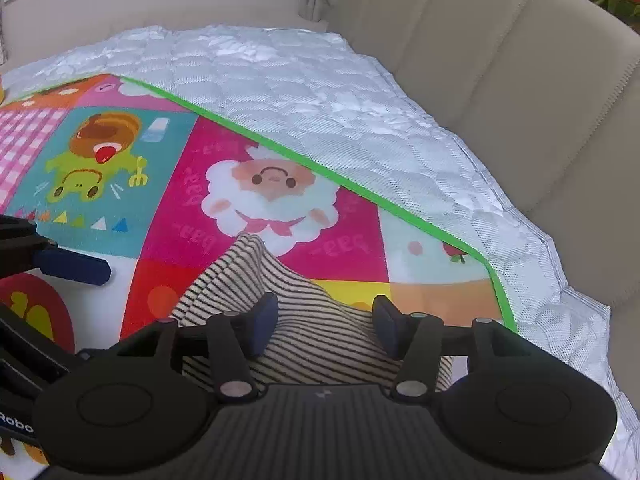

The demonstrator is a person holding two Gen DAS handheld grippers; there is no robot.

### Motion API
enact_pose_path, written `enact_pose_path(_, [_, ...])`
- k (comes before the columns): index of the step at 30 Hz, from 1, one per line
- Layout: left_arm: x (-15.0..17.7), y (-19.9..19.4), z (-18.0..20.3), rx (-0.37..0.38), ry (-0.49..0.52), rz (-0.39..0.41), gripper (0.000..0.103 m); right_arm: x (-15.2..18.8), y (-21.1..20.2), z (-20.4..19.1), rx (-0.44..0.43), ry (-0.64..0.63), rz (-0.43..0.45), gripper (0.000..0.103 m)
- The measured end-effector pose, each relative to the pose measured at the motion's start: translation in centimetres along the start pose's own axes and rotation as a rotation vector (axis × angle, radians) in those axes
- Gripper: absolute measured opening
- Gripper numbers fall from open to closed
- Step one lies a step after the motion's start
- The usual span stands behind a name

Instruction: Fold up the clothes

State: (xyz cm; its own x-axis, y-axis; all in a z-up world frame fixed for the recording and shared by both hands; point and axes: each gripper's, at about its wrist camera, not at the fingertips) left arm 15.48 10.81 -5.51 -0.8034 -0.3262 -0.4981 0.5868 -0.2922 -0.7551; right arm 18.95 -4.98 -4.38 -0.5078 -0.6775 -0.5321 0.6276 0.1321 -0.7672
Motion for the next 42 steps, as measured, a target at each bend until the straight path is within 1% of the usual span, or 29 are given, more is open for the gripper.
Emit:
enact_pose_path(5, [0.0,0.0,-0.1,0.005,0.001,0.000,0.095,-1.0,0.4,0.3,0.003,0.029,0.008,0.060])
enact_pose_path(8, [0.0,-0.1,-0.1,0.012,-0.004,0.001,0.095,-0.7,-0.4,1.2,-0.015,0.088,0.026,0.065])
enact_pose_path(11, [0.0,-0.2,-0.1,0.016,-0.009,0.006,0.095,0.9,-3.1,2.6,-0.055,0.203,0.092,0.075])
enact_pose_path(13, [-0.1,-0.2,-0.2,0.020,-0.017,0.009,0.095,3.5,-5.5,2.8,-0.093,0.248,0.129,0.082])
enact_pose_path(14, [-0.2,-0.2,-0.2,0.022,-0.021,0.010,0.095,4.8,-5.9,2.7,-0.100,0.266,0.119,0.084])
enact_pose_path(17, [-0.3,-0.7,0.0,0.029,-0.028,0.018,0.094,8.9,-7.2,2.4,-0.122,0.321,0.088,0.084])
enact_pose_path(19, [-0.5,-1.3,0.3,0.035,-0.021,0.032,0.094,11.2,-6.8,2.7,-0.165,0.462,0.074,0.084])
enact_pose_path(22, [-0.5,-1.9,0.6,0.035,-0.011,0.044,0.092,12.8,-6.1,2.7,-0.235,0.617,0.101,0.084])
enact_pose_path(23, [-0.5,-2.0,0.6,0.037,-0.012,0.043,0.092,12.9,-6.0,2.2,-0.241,0.627,0.108,0.084])
enact_pose_path(25, [-0.5,-2.0,0.6,0.041,-0.015,0.041,0.092,12.8,-5.8,1.1,-0.246,0.605,0.106,0.084])
enact_pose_path(28, [-0.5,-2.0,0.7,0.058,-0.019,0.032,0.091,12.5,-5.7,0.1,-0.238,0.550,0.100,0.084])
enact_pose_path(30, [-0.4,-2.3,0.9,0.096,-0.028,0.010,0.087,12.7,-5.3,-0.2,-0.249,0.568,0.101,0.084])
enact_pose_path(32, [0.0,-2.6,1.3,0.156,-0.029,-0.026,0.087,13.0,-4.8,-0.1,-0.279,0.607,0.096,0.084])
enact_pose_path(34, [0.8,-2.8,2.1,0.196,0.002,-0.076,0.083,13.1,-4.6,-0.2,-0.282,0.615,0.102,0.084])
enact_pose_path(35, [1.3,-2.9,2.6,0.212,0.024,-0.102,0.077,13.1,-4.5,-0.2,-0.283,0.618,0.105,0.084])
enact_pose_path(36, [1.9,-2.9,3.1,0.222,0.053,-0.118,0.066,13.1,-4.6,-0.4,-0.276,0.608,0.109,0.084])
enact_pose_path(37, [2.5,-2.9,3.7,0.231,0.081,-0.130,0.063,13.0,-4.6,-0.5,-0.269,0.598,0.114,0.084])
enact_pose_path(38, [2.9,-3.0,4.2,0.235,0.101,-0.114,0.059,12.9,-4.7,-0.7,-0.263,0.591,0.118,0.084])
enact_pose_path(39, [3.2,-3.1,4.6,0.243,0.116,-0.100,0.049,12.9,-4.7,-0.8,-0.256,0.585,0.122,0.084])
enact_pose_path(41, [2.6,-3.4,4.2,0.311,0.051,-0.091,0.044,12.8,-4.9,-1.2,-0.240,0.570,0.130,0.084])
enact_pose_path(42, [2.2,-3.3,3.6,0.319,0.015,-0.089,0.040,12.8,-5.0,-1.3,-0.236,0.567,0.135,0.084])
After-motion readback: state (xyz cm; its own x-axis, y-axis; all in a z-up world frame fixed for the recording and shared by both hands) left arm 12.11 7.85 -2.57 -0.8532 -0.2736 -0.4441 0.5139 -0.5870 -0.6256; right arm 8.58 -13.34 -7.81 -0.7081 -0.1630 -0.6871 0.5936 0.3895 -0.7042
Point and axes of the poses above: each gripper's, at about its wrist camera, not at the fingertips, and y roughly the way its jaws point, z to its right, x to its underside, and after that the axes turned 14 degrees about -y, right-handed
